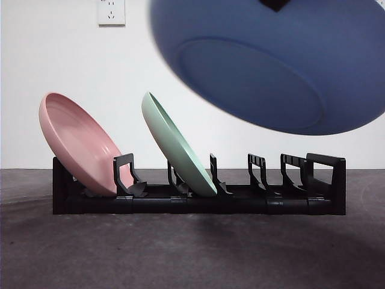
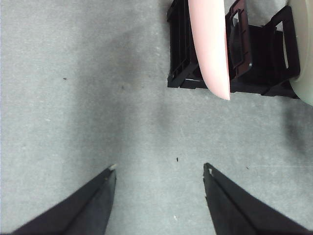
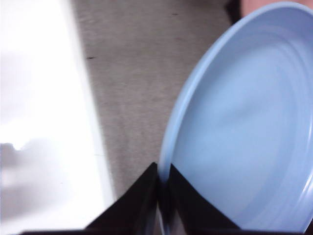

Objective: Place the plate

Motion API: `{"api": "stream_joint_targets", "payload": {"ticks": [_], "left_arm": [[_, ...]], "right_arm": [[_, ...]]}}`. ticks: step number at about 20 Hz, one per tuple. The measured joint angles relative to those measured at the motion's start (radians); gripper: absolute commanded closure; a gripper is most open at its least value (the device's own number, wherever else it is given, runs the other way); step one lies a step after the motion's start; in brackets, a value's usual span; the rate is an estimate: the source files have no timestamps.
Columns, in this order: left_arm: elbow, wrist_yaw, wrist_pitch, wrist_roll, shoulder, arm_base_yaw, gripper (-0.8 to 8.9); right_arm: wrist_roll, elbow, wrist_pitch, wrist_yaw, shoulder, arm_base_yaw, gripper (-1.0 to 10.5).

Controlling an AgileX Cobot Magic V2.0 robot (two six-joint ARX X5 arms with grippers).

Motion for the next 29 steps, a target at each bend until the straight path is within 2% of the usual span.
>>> {"api": "stream_joint_targets", "payload": {"ticks": [5, 11, 18, 21, 24, 26, 29], "left_arm": [[0.000, 0.000, 0.000, 0.000, 0.000, 0.000, 5.32], [0.000, 0.000, 0.000, 0.000, 0.000, 0.000, 5.32], [0.000, 0.000, 0.000, 0.000, 0.000, 0.000, 5.32], [0.000, 0.000, 0.000, 0.000, 0.000, 0.000, 5.32], [0.000, 0.000, 0.000, 0.000, 0.000, 0.000, 5.32], [0.000, 0.000, 0.000, 0.000, 0.000, 0.000, 5.32], [0.000, 0.000, 0.000, 0.000, 0.000, 0.000, 5.32]], "right_arm": [[-0.025, 0.000, 0.028, 0.000, 0.157, 0.002, 9.3], [-0.069, 0.000, 0.204, 0.000, 0.335, -0.013, 9.3], [-0.077, 0.000, 0.227, -0.026, 0.512, -0.121, 9.3], [-0.083, 0.000, 0.284, -0.073, 0.545, -0.153, 9.3], [-0.098, 0.000, 0.336, -0.082, 0.554, -0.168, 9.3], [-0.101, 0.000, 0.343, -0.087, 0.557, -0.172, 9.3], [-0.105, 0.000, 0.344, -0.137, 0.562, -0.187, 9.0]]}}
